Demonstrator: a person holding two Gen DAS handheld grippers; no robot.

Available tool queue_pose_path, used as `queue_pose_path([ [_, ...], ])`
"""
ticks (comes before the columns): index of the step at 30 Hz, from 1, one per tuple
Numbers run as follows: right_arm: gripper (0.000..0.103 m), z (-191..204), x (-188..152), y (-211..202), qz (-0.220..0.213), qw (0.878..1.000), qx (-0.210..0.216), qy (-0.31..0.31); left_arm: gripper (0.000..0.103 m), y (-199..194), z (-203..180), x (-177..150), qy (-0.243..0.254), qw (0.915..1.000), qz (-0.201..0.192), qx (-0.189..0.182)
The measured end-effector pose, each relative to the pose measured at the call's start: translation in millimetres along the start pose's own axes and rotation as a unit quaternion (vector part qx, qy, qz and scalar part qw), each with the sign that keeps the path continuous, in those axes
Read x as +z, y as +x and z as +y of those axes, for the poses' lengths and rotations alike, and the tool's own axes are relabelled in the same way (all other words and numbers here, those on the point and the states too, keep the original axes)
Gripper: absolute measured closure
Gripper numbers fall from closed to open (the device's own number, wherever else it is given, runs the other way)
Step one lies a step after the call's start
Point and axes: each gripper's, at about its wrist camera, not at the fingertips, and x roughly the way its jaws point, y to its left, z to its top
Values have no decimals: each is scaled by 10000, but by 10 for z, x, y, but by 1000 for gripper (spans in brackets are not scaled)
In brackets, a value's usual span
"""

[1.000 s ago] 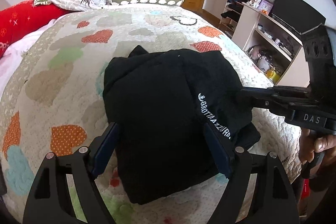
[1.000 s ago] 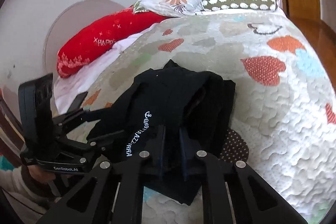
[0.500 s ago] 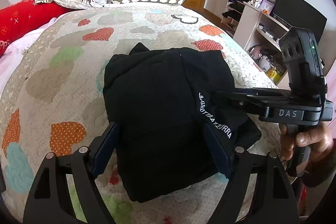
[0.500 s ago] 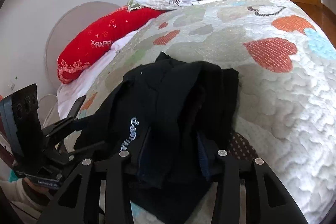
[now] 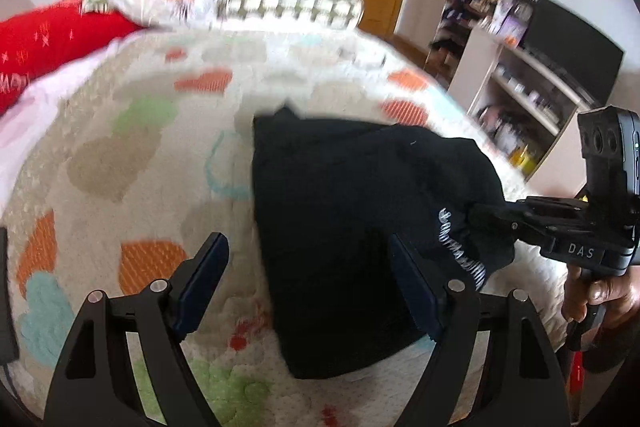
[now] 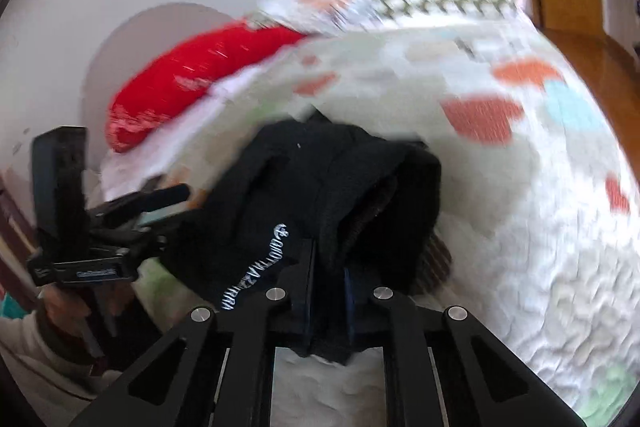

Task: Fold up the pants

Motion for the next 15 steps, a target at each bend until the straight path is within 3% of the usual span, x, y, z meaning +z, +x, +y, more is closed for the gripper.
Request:
queue_pose_path([
  [1,76,-24,-7,24,15,10000,-2,68,21,82,16,-27,-55,9999,135,-39],
  [4,70,8,96,-148,-200,9996,-189,37,21,121,75,-51,-206,9994,203,-173],
  [6,67,71,237,-307,-454,9983,-353,-121,21,63,85,-30,-184,9996,156,-119],
  [9,51,261,504,-367,-726,9959,-214,-492,21,-41,104,14,-112,9999,-49,58],
  [11,38,414,683,-199,-583,9946,-108,-847,21,-49,116,6,-139,9999,-45,38],
  [15,38,707,947,388,-54,9892,-89,-1459,21,-10,99,-84,-133,9999,41,2],
])
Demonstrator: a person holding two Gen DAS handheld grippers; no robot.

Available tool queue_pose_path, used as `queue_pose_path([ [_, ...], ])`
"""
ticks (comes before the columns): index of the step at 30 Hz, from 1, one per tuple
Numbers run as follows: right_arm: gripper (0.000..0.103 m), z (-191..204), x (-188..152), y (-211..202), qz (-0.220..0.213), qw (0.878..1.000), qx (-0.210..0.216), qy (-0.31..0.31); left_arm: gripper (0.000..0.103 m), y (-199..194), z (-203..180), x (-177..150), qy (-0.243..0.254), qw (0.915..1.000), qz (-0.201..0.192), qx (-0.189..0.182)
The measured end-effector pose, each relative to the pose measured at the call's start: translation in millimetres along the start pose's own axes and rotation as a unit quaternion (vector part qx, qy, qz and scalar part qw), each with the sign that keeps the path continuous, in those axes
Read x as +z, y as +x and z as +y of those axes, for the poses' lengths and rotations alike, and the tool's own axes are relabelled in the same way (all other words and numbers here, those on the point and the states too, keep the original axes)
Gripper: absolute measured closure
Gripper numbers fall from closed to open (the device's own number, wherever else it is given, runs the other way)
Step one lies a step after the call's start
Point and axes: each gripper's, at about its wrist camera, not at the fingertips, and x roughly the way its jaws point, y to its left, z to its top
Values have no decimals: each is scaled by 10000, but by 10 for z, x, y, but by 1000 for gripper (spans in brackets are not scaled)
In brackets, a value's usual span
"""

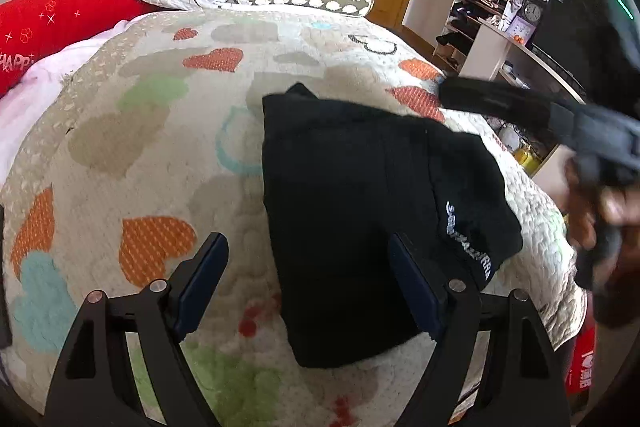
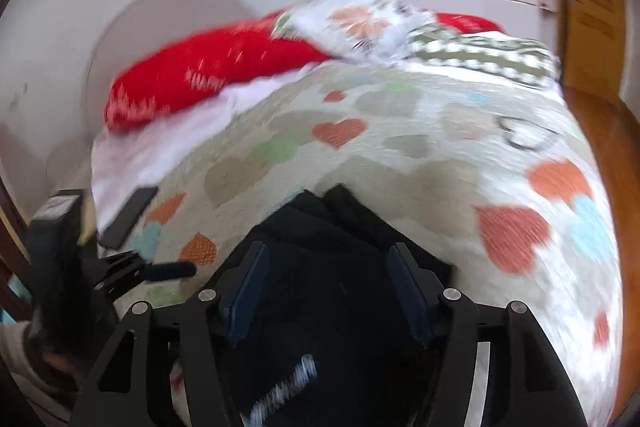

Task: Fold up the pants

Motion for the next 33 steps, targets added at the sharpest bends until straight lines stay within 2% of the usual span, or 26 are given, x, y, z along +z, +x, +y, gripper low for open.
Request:
queue_pose_path([
  [4,40,142,110,543,537,9968,-172,-571,21,-13,-7,-16,14,10000,-25,-10],
  [6,44,141,113,703,667,9959,-124,-598,21,-14,-15,-23,36,10000,-33,-4],
  [7,62,127,109,768,775,9954,-34,-566,20,-6,-17,-26,53,10000,-29,-2],
  [8,87,133,108,830,906,9941,76,-586,20,0,-18,-33,49,10000,-27,-10],
  [9,94,159,108,860,945,9932,69,-680,20,11,-14,-40,31,10000,-18,-30],
  [12,98,213,124,904,995,9906,-16,-942,20,47,19,-26,-68,9999,6,-118],
  [16,103,132,260,959,836,9930,-244,-793,20,78,32,42,-105,9999,-35,-132],
  [18,103,82,240,1071,866,9931,-385,-694,20,104,31,36,-156,9998,-26,-124],
  [20,103,23,175,1159,998,9930,-327,-545,19,128,34,-3,-223,9996,2,-147],
  [22,103,-34,177,1078,904,9949,-280,-354,19,133,51,-21,-241,9995,63,-194],
  [24,99,-114,214,825,629,9974,-349,-79,19,99,58,-6,-238,9994,83,-219],
  [25,92,-155,221,679,493,9980,-392,53,19,67,57,15,-209,9996,72,-187],
  [26,77,-199,203,487,332,9982,-458,187,19,35,56,42,-176,9998,20,-131],
  [27,67,-218,181,348,228,9980,-521,264,19,-18,52,74,-135,9999,-85,-37],
  [28,50,-231,141,207,116,9977,-585,331,19,-54,56,106,-116,9998,-166,10],
  [29,45,-225,56,30,-32,9974,-618,377,19,-73,68,130,-120,9997,-204,22],
  [33,45,-145,-203,-265,-171,9971,-587,444,19,-68,104,248,-214,9994,-260,68],
])
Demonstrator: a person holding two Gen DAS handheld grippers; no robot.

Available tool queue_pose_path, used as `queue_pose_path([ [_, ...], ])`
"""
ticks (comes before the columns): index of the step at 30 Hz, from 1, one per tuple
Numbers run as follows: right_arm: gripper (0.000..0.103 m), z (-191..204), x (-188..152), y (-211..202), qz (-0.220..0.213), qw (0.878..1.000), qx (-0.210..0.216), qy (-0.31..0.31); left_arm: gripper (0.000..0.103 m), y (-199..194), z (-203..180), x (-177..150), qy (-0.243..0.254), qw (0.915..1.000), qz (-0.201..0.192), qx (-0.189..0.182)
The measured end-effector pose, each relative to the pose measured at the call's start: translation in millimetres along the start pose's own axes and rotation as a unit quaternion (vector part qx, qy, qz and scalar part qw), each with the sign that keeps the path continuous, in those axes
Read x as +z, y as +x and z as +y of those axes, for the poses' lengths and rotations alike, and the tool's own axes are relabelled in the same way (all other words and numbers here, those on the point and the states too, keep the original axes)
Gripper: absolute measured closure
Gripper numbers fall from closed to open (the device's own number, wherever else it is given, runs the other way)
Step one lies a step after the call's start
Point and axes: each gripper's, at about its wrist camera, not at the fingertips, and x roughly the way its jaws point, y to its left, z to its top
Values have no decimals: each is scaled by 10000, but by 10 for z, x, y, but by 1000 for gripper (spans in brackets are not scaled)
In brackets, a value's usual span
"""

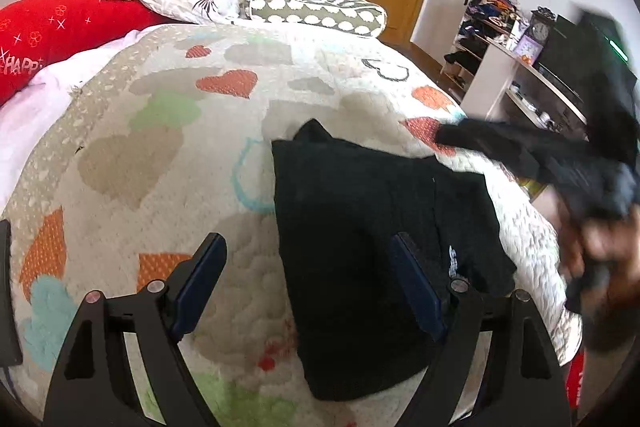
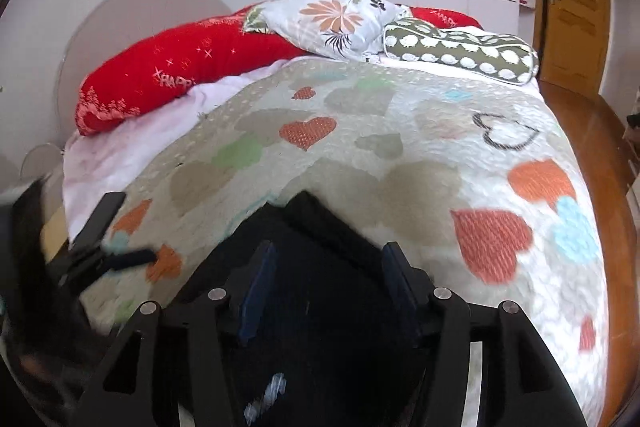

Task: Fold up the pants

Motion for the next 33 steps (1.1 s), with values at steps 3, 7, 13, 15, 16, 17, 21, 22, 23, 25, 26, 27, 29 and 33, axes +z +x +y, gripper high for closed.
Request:
queue_pose_path([
  [3,46,37,-183,-53,34,10000,-36,24,19,94,-34,57,62,9999,40,108],
  [7,51,22,-340,116,320,9992,-234,6,19,237,-107,45,205,9993,165,265],
  [13,49,-83,-389,357,354,9975,-600,73,18,338,-130,-23,162,9990,297,293],
  [15,47,-107,-393,406,330,9974,-627,113,18,364,-133,-22,148,9990,312,300],
  [16,46,-116,-396,421,312,9974,-639,111,18,375,-136,-22,143,9989,315,303],
  [17,44,-129,-405,441,297,9974,-638,132,17,386,-140,-20,144,9989,316,307],
  [21,42,-196,-432,485,259,9977,-562,270,15,439,-153,-14,144,9988,342,308],
  [22,41,-205,-432,492,258,9978,-546,277,15,453,-153,-16,128,9988,354,305],
  [23,40,-213,-434,497,260,9979,-525,280,15,461,-153,-19,110,9989,356,301],
  [25,40,-213,-430,497,271,9980,-512,272,15,471,-159,-21,94,9989,362,296],
  [26,40,-208,-426,493,285,9979,-516,263,15,472,-158,-22,90,9989,362,296],
  [27,40,-205,-422,487,289,9979,-518,272,15,469,-158,-23,84,9988,366,301],
  [29,40,-208,-407,428,265,9978,-491,356,15,461,-154,-23,78,9988,376,305],
  [33,40,-193,-396,181,56,9972,-511,547,15,378,-153,-20,94,9988,360,311],
])
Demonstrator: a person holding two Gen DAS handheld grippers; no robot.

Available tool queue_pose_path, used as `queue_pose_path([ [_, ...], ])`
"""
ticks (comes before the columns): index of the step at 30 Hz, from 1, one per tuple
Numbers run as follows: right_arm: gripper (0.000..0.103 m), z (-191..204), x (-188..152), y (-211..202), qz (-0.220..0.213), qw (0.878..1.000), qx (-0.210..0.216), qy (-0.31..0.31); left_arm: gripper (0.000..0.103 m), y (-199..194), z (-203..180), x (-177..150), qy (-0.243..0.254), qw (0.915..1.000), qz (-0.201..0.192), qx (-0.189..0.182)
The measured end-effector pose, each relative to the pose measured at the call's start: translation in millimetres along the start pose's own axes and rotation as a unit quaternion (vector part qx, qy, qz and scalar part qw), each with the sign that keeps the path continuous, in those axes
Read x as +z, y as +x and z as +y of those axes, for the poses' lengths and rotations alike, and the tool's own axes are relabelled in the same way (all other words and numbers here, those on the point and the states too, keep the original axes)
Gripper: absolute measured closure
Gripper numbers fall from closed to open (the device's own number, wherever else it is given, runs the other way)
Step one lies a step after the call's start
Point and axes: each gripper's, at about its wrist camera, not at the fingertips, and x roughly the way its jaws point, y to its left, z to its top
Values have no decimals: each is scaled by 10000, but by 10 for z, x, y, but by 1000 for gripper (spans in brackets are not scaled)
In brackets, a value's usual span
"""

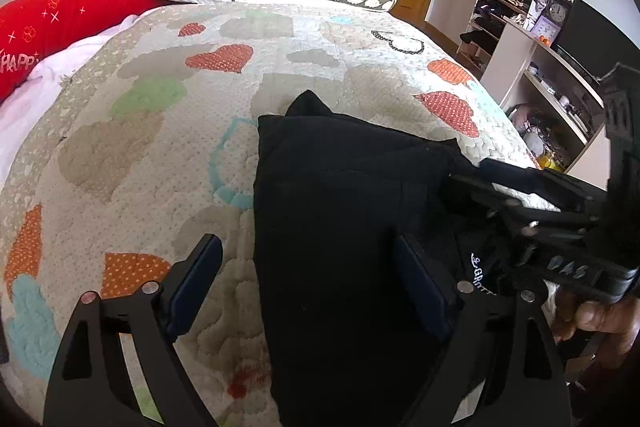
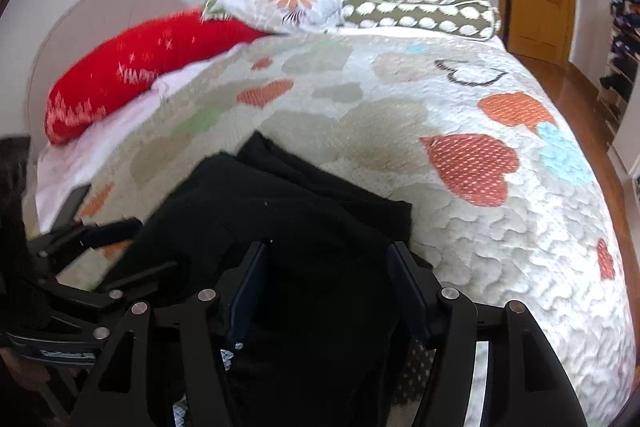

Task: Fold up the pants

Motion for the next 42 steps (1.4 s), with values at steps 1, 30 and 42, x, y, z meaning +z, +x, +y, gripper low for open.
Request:
queue_pose_path([
  [1,39,14,-9,-67,-46,10000,-12,-45,15,-28,-2,-4,16,10000,-16,18],
  [30,17,-361,-412,108,161,9863,1409,839,14,-2,321,-47,-626,9926,306,-994],
  [42,63,-241,-246,64,-81,9829,1655,801,45,142,171,20,-525,9872,438,-1439],
])
